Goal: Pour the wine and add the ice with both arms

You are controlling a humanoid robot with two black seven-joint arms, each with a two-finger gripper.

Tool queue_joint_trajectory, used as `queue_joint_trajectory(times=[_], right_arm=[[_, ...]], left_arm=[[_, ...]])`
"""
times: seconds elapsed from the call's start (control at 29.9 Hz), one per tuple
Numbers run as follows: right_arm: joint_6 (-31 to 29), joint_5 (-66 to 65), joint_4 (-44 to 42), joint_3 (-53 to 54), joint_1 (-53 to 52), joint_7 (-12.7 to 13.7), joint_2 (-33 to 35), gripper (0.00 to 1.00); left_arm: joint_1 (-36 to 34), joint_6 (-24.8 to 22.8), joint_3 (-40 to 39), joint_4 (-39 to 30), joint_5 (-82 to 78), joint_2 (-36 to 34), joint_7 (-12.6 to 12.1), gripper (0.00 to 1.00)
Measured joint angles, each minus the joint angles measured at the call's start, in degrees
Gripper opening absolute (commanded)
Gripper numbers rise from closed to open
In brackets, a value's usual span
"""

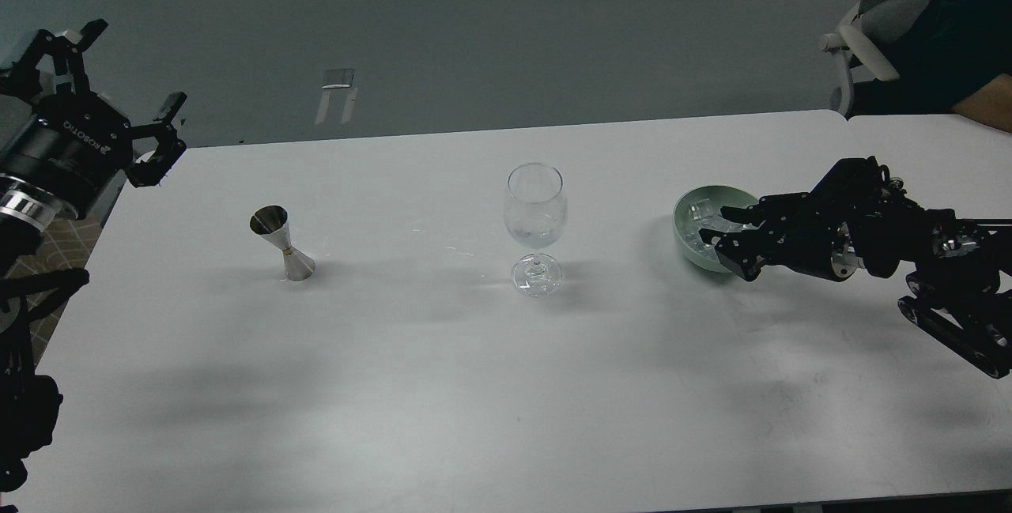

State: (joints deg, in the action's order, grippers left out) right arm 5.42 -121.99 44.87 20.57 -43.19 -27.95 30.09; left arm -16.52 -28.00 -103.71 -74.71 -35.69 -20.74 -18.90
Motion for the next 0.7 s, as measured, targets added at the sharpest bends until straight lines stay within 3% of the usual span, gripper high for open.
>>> queue_joint_trajectory(times=[0.27, 0.7], right_arm=[[0.0, 0.0, -0.22, 0.0, -0.03, -0.05, -0.01, 0.45], [0.02, 0.0, -0.23, -0.09, 0.09, -0.05, -0.05, 0.15]], left_arm=[[0.0, 0.0, 0.0, 0.0, 0.0, 0.0, 0.0, 0.98], [0.0, 0.0, -0.02, 0.0, 0.0, -0.01, 0.0, 0.98]])
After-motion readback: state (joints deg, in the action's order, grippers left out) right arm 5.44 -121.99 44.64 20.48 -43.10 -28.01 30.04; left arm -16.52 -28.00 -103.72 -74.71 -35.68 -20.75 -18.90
